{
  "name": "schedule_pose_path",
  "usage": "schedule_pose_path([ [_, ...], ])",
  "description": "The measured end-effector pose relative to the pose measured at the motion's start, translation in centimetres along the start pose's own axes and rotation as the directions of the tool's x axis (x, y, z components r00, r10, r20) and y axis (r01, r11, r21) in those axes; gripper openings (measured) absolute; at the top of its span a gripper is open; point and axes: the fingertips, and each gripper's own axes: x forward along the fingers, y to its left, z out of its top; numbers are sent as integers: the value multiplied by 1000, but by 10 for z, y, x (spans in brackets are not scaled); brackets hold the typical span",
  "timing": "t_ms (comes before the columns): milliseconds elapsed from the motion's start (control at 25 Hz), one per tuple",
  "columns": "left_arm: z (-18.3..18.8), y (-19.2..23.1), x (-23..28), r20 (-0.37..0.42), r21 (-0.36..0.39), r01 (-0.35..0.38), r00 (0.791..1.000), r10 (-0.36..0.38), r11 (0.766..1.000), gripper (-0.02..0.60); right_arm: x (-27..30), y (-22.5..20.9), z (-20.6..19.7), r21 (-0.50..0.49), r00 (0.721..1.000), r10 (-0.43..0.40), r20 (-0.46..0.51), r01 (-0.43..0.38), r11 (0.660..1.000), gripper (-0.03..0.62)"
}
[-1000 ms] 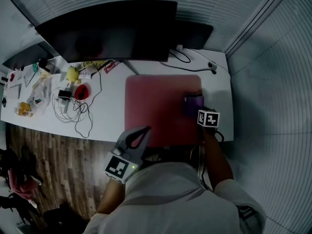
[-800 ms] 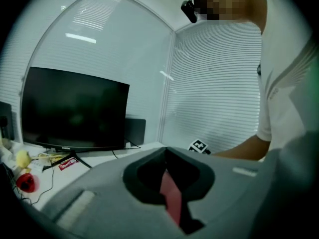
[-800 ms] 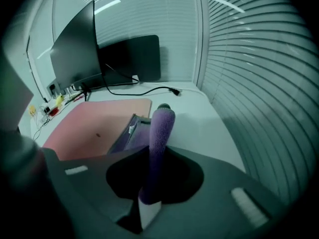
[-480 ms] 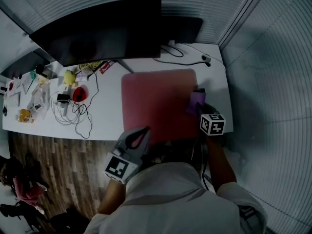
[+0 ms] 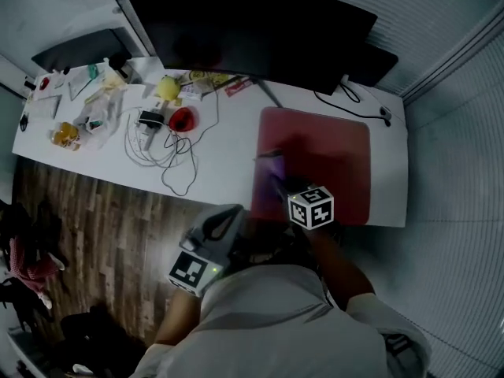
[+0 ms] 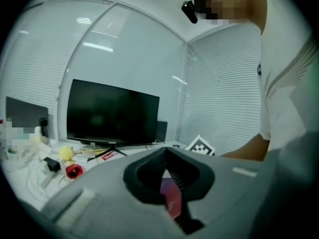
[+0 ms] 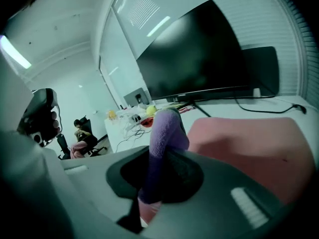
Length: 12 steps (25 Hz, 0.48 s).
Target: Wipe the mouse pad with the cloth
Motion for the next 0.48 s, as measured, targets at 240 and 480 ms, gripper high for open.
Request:
schedule_pose_path([
  [240, -23, 60, -79, -5, -34, -50, 999, 50, 998, 3, 92, 68, -17, -37, 996, -4, -93, 0, 999, 45],
  [480, -38, 80, -96, -22, -39, -47, 999, 46, 998, 3, 106, 45, -53, -11, 976, -124, -178, 124, 992, 45],
])
